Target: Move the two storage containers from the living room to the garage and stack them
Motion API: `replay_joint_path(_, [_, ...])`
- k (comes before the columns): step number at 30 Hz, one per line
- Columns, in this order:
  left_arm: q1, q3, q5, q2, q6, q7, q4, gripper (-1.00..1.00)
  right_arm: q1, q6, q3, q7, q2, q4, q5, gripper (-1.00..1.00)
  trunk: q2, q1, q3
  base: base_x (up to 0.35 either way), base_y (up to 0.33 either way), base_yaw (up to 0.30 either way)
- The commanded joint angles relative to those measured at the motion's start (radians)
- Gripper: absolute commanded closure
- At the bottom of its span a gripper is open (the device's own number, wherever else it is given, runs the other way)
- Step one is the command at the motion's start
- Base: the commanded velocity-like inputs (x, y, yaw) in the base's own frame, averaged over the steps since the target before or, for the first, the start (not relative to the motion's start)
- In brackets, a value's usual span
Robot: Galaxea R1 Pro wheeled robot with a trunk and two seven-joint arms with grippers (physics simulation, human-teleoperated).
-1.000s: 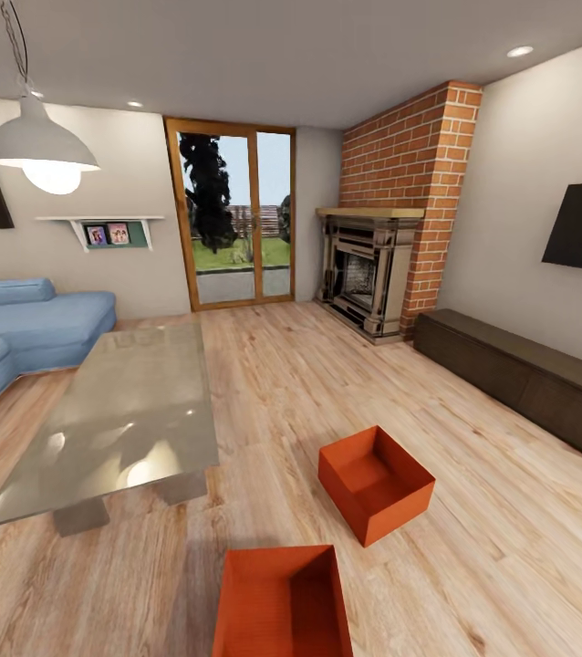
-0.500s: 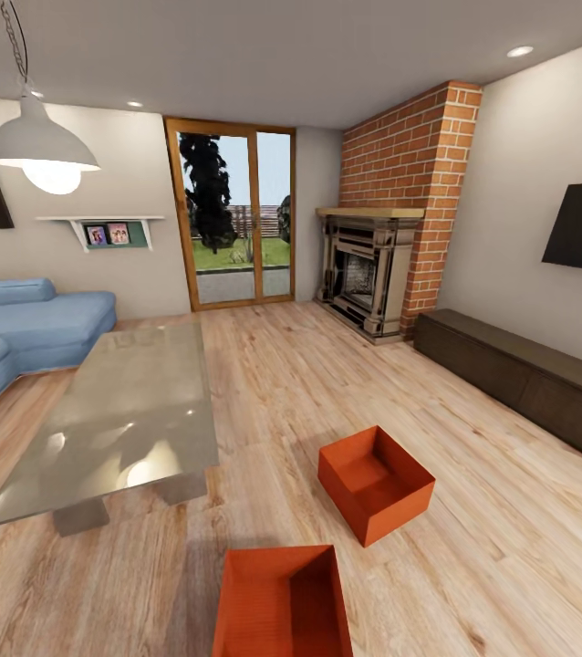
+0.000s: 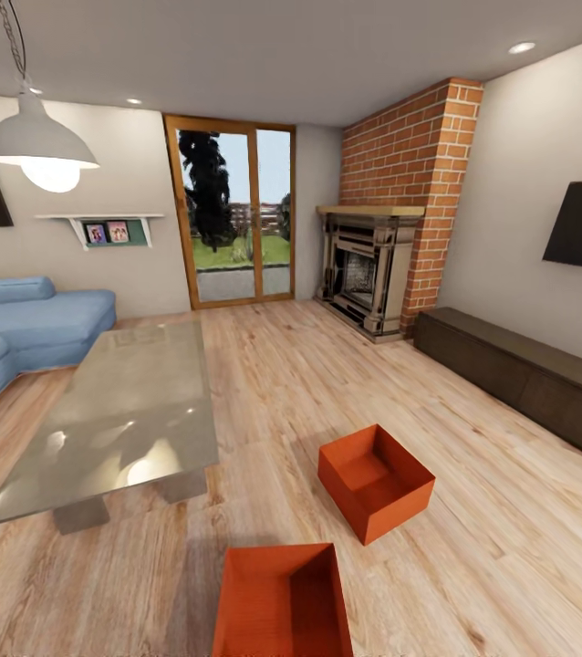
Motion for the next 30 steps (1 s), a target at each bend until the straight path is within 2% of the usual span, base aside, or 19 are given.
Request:
replay_joint_path(1, [0.000,0.001,0.007,0.000,-0.002,-0.001,0.000,-1.00,0.000,-0.002,0.009,-0.003,0.000,0.000,-0.008,-1.00,0.000,0.000,-0.003,0.000,0.000,0.000])
replay_joint_path(30, [0.000,0.001,0.007,0.000,-0.002,-0.001,0.000,-1.00,0.000,-0.001,0.007,-0.003,0.000,0.000,-0.008,-1.00,0.000,0.000,-0.048,0.000,0.000,0.000])
